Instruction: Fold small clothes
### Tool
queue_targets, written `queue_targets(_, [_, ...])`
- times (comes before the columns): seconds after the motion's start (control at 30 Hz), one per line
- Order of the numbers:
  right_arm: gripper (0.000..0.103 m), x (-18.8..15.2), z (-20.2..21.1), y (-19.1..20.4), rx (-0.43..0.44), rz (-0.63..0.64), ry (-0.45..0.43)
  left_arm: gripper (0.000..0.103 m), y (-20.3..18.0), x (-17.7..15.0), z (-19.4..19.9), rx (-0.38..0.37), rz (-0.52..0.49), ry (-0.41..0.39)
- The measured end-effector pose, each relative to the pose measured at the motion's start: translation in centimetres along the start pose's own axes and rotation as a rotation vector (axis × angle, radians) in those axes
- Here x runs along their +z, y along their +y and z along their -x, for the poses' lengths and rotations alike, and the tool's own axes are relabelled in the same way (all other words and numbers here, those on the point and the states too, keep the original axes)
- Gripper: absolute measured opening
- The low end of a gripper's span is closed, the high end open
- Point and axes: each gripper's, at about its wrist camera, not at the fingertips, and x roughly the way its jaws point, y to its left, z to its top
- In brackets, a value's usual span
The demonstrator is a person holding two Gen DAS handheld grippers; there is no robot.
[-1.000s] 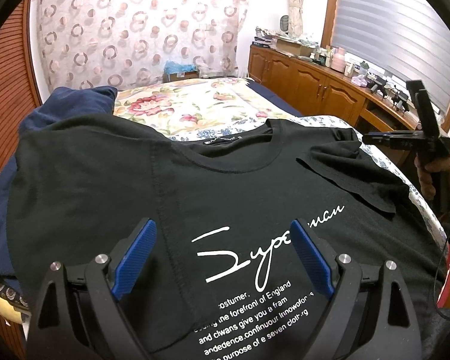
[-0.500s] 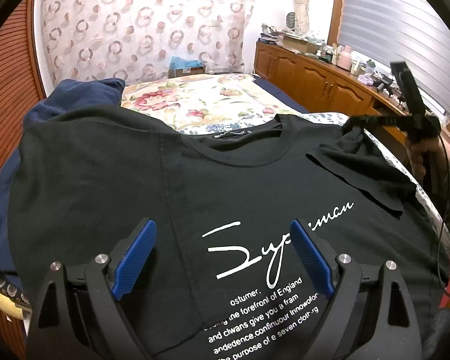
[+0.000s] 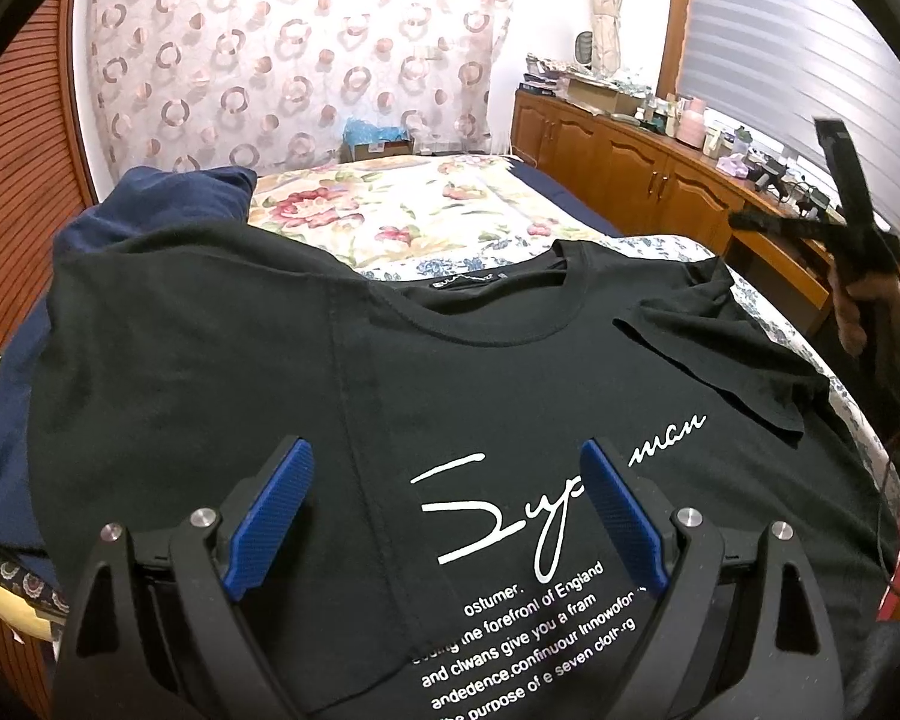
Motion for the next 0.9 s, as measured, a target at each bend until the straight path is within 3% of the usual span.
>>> queue_targets(0.43, [0.024,-9.5,3.6,6.8,0.136,0.077,0.145,0.091,-1.6,-0.9,2.1,-0.024,-0.023,-0.037])
queue_targets(0.7, [0.024,-11.9,3.5,9.4,0.165,0.109,0.191,0.091,-1.8,-1.8,3.2,-0.009,-0.028,-0.045])
queue_targets(0.9, [0.032,-12.9,3.4,9.8,0.146,0.128,0.209,0.091,-1.6,-2.2,3.4,0.012,-0.01,-0.047])
